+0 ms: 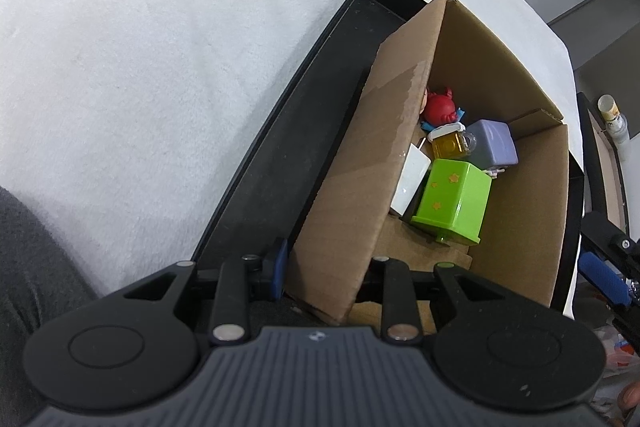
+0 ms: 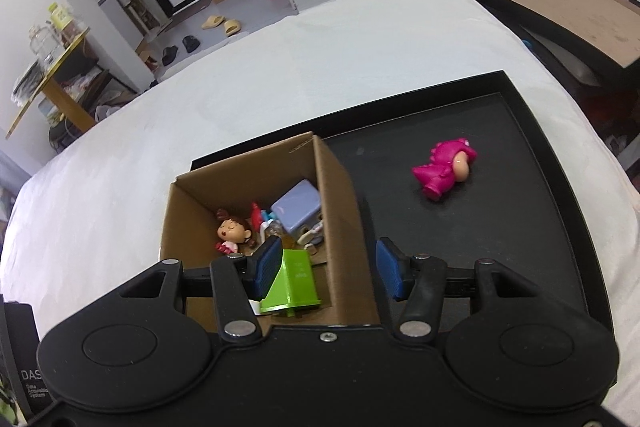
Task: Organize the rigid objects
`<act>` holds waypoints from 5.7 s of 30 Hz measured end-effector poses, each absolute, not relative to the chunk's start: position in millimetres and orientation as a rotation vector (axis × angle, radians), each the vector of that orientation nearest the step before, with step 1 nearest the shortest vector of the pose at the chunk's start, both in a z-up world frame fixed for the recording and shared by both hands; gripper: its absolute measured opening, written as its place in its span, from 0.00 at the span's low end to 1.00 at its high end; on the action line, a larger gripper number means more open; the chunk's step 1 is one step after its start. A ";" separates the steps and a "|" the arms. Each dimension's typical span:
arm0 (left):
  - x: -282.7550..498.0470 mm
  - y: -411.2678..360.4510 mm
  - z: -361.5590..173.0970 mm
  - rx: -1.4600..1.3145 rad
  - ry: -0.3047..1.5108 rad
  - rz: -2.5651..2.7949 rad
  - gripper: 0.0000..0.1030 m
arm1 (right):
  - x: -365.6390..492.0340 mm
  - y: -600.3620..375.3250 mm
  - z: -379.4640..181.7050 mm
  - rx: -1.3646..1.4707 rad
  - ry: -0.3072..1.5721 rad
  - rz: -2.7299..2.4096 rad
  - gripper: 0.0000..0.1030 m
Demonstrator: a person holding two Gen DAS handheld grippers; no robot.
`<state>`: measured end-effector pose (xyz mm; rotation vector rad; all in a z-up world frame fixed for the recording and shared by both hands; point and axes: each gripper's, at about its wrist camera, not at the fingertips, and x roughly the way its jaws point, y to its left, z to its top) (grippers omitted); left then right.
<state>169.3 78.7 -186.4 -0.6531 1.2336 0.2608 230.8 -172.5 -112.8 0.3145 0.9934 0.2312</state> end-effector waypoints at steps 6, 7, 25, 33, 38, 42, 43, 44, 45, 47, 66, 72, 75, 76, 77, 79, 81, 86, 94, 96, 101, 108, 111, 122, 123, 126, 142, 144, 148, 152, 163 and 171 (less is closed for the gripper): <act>171.6 77.4 -187.7 -0.647 1.237 0.266 0.27 | 233.2 -188.2 -120.4 0.356 0.988 0.221 0.53; 172.0 76.9 -187.7 -0.645 1.238 0.269 0.27 | 234.2 -190.6 -122.4 0.363 0.989 0.217 0.53; 174.9 75.4 -187.6 -0.645 1.244 0.301 0.27 | 249.1 -216.2 -151.8 0.411 0.969 0.215 0.55; 174.3 75.9 -186.3 -0.641 1.245 0.307 0.27 | 261.3 -227.5 -173.6 0.450 0.974 0.177 0.54; 174.7 76.2 -186.3 -0.637 1.250 0.312 0.26 | 273.4 -234.3 -186.0 0.462 0.972 0.152 0.52; 175.8 76.9 -186.7 -0.629 1.258 0.310 0.26 | 286.7 -242.9 -193.8 0.506 0.969 0.127 0.51; 176.2 76.7 -186.8 -0.628 1.260 0.308 0.26 | 289.8 -244.8 -195.1 0.515 0.966 0.116 0.51; 176.2 77.1 -186.7 -0.624 1.262 0.307 0.26 | 292.9 -246.9 -196.6 0.527 0.964 0.104 0.51; 176.5 76.2 -187.2 -0.621 1.263 0.305 0.26 | 296.0 -247.3 -198.4 0.535 0.965 0.094 0.51; 176.6 76.6 -187.2 -0.617 1.265 0.302 0.26 | 301.7 -247.9 -201.1 0.538 0.969 0.074 0.51; 176.0 75.0 -188.0 -0.612 1.257 0.309 0.26 | 302.3 -245.4 -208.9 0.504 1.008 0.012 0.36; 175.8 75.7 -187.6 -0.620 1.256 0.316 0.26 | 286.2 -253.7 -202.8 0.530 1.009 0.006 0.36; 175.2 75.3 -186.5 -0.612 1.253 0.309 0.26 | 279.2 -257.3 -196.0 0.539 0.999 0.009 0.36; 175.2 74.8 -186.2 -0.610 1.252 0.309 0.26 | 277.1 -258.0 -193.1 0.540 0.994 0.012 0.36; 175.4 75.0 -186.1 -0.610 1.253 0.311 0.26 | 275.9 -258.7 -190.0 0.539 0.990 0.016 0.36; 175.9 75.2 -186.6 -0.616 1.255 0.317 0.26 | 273.5 -258.6 -183.6 0.537 0.985 0.025 0.36; 176.0 75.9 -186.9 -0.621 1.254 0.320 0.26 | 272.0 -258.5 -177.0 0.534 0.979 0.035 0.36; 174.8 77.1 -186.9 -0.623 1.252 0.314 0.26 | 270.1 -257.6 -160.0 0.524 0.959 0.056 0.36; 176.2 77.7 -185.8 -0.630 1.259 0.310 0.26 | 266.4 -250.9 -133.8 0.510 0.930 0.097 0.36; 176.1 77.8 -185.9 -0.629 1.260 0.308 0.26 | 266.9 -246.4 -128.3 0.501 0.928 0.115 0.36; 175.9 79.0 -187.3 -0.640 1.257 0.309 0.26 | 266.0 -232.7 -116.5 0.472 0.925 0.163 0.36; 175.2 79.2 -187.5 -0.644 1.254 0.303 0.26 | 262.9 -208.3 -102.3 0.414 0.932 0.252 0.37; 174.9 78.8 -187.7 -0.643 1.254 0.299 0.26 | 264.0 -197.1 -98.7 0.388 0.937 0.280 0.37; 174.8 79.5 -188.2 -0.658 1.255 0.293 0.26 | 263.3 -157.7 -97.4 0.265 0.970 0.340 0.37; 174.8 79.9 -188.4 -0.661 1.255 0.293 0.26 | 262.2 -155.1 -98.7 0.252 0.973 0.341 0.37; 174.8 80.8 -188.5 -0.669 1.256 0.291 0.26 | 260.6 -145.4 -101.8 0.218 0.986 0.348 0.37; 175.9 84.9 -190.6 -0.708 1.244 0.280 0.27 | 254.3 -131.0 -109.4 0.165 1.013 0.319 0.41; 175.6 85.8 -191.5 -0.710 1.243 0.277 0.27 | 253.1 -132.2 -106.7 0.165 1.007 0.313 0.41; 176.4 86.7 -191.5 -0.709 1.253 0.263 0.27 | 249.2 -138.7 -101.9 0.187 1.000 0.307 0.41; 182.1 86.6 -189.4 -0.689 1.274 0.254 0.29 | 246.2 -143.2 -94.9 0.196 0.990 0.302 0.41; 179.7 87.2 -159.6 -0.671 1.253 0.279 0.37 | 234.9 -163.8 -76.2 0.260 0.958 0.304 0.41; 167.9 85.9 -122.1 -0.649 1.183 0.285 0.39 | 223.6 -174.7 -61.9 0.311 0.947 0.334 0.42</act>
